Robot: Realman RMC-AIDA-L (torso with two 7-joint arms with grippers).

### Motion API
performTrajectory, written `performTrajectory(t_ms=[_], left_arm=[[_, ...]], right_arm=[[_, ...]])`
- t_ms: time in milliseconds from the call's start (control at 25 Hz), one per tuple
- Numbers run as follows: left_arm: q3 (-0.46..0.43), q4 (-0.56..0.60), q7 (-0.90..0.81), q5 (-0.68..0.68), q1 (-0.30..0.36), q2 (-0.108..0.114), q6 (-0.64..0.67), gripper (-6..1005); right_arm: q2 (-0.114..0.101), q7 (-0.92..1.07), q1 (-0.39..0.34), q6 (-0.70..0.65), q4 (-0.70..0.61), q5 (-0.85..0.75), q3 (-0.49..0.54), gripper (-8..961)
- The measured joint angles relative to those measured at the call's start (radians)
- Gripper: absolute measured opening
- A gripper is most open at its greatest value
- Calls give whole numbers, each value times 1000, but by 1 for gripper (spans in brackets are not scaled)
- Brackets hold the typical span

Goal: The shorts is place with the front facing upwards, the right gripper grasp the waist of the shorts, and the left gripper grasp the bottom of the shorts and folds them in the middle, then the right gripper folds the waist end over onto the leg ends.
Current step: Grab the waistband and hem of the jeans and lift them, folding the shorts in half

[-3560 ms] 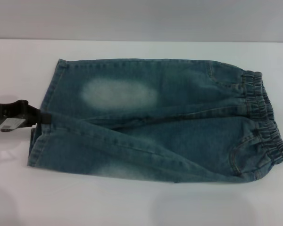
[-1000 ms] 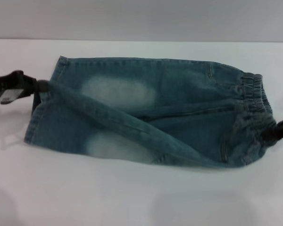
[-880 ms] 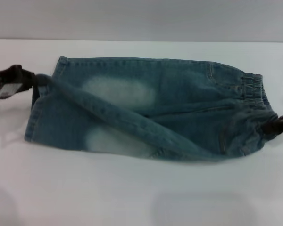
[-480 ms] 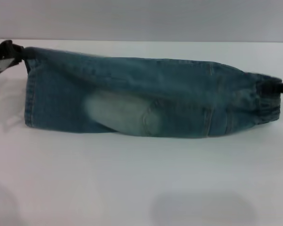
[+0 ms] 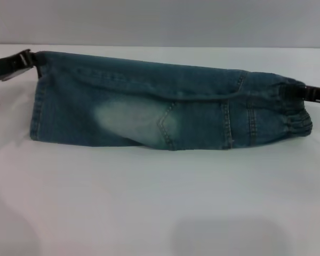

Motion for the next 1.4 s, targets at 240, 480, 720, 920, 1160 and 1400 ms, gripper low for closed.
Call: performTrajectory(t_ms=[240, 480, 720, 920, 1160, 1400], left_arm=[[2, -22, 121, -2, -44, -48, -91, 19], [10, -72, 209, -35, -92, -49, -178, 19], [63, -103, 227, -42, -123, -49, -266, 20], [107, -116, 228, -48, -126, -52, -332, 20], [110, -131, 267, -60, -116, -55, -385, 21], [112, -149, 328, -141, -103, -55, -414, 64]], right_arm=[[0, -53, 24, 70, 35, 59, -2, 22], [1, -72, 49, 136, 51, 77, -4, 26], [3, -108, 81, 222, 110, 80, -5, 30], [2, -116, 102, 283, 148, 80, -16, 33], [-3, -116, 120, 322, 172, 80, -19, 79], [-3, -115, 123, 327, 173, 80, -19, 206]])
